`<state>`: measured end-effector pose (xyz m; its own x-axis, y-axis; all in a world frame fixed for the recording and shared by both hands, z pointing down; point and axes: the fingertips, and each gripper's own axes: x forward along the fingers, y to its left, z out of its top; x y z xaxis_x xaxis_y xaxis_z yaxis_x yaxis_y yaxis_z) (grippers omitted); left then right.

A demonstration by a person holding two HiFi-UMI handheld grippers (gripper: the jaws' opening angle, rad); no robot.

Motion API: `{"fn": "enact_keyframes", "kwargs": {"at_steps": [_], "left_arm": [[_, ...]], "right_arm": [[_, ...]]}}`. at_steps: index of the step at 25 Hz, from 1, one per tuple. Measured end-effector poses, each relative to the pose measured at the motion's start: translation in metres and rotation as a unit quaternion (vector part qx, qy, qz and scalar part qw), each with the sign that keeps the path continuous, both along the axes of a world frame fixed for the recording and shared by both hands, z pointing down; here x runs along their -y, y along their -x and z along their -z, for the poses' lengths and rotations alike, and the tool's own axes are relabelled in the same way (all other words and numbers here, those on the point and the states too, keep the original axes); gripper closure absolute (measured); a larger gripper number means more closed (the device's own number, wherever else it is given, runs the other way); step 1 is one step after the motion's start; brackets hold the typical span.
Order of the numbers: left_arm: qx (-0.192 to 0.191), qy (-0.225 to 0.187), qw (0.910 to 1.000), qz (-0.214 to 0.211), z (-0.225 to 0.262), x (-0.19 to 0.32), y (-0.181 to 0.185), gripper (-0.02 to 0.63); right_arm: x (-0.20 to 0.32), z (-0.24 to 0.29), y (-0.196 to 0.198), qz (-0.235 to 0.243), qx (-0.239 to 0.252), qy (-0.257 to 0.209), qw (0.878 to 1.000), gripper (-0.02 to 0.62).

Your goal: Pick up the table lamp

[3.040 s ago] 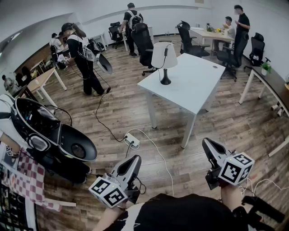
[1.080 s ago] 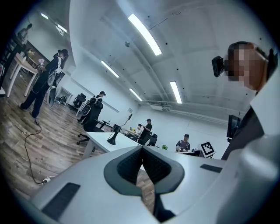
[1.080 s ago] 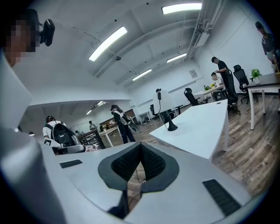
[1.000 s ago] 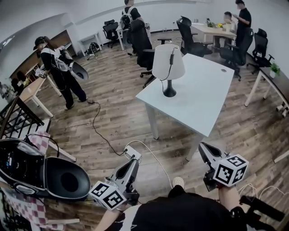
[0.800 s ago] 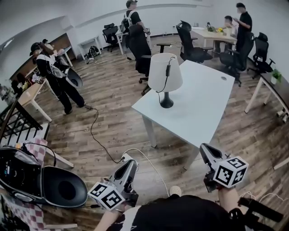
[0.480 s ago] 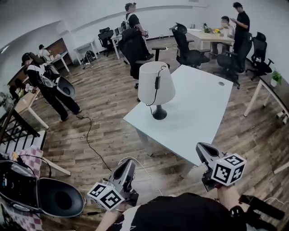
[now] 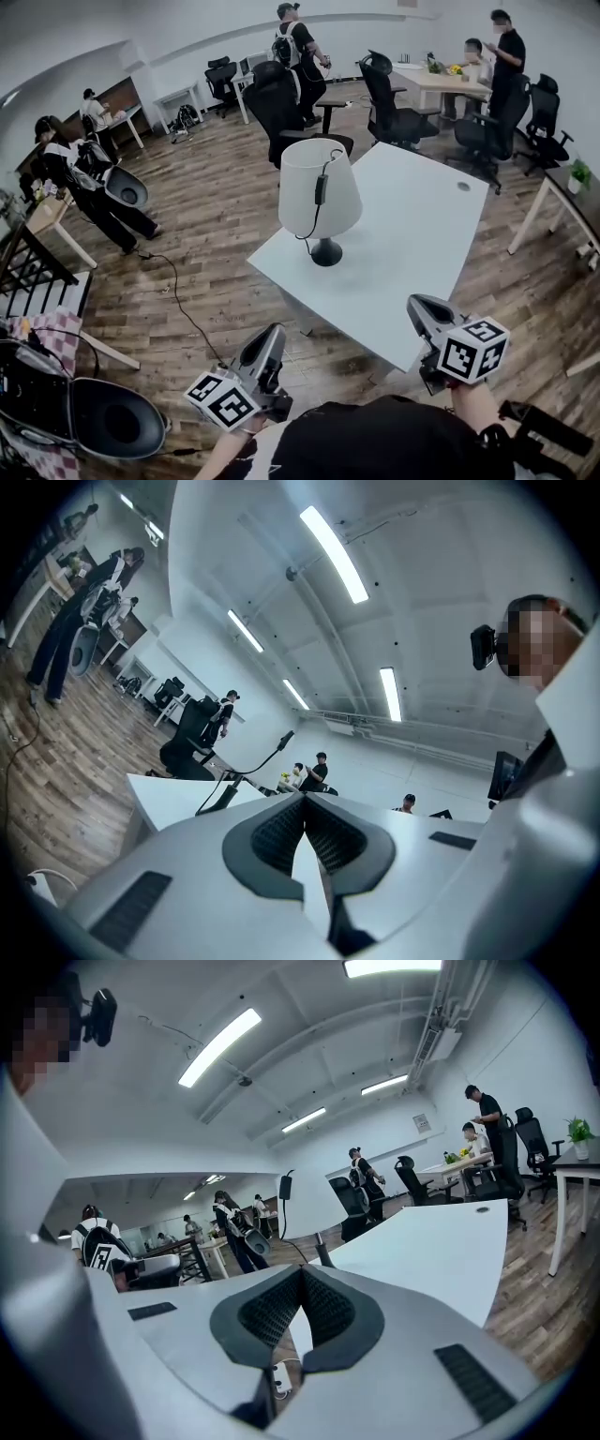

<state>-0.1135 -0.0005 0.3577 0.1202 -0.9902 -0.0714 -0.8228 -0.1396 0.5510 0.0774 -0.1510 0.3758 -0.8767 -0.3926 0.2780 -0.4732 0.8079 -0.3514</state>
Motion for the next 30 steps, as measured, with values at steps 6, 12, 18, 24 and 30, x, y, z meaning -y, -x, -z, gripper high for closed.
{"fn": "enact_keyframes", "kwargs": {"at_steps": [6,12,18,24,30], "left_arm": [[0.010,-0.003,0.9999,-0.002,0.007,0.025,0.005,0.594],[0.032,0.007,0.9994,-0.011,0.002,0.032,0.011,0.594],[0.039,0.011,0.9992,-0.003,0.003,0.045,0.032,0.592],[0.037,0.015,0.9991,-0.015,-0.006,0.074,0.051,0.592],[0.003,0.017,0.9987,-0.048,-0.024,0.126,0.088,0.561]], "right_arm": [[0.020,0.005,0.007,0.001,0.023,0.005,1.000,0.584],[0.025,-0.007,0.012,0.005,0.022,0.012,1.000,0.584],[0.027,-0.013,0.025,0.009,0.019,0.017,1.000,0.584],[0.045,-0.021,0.042,-0.002,0.008,0.031,0.999,0.584],[0.077,-0.029,0.065,-0.022,0.003,0.038,0.999,0.584]]}}
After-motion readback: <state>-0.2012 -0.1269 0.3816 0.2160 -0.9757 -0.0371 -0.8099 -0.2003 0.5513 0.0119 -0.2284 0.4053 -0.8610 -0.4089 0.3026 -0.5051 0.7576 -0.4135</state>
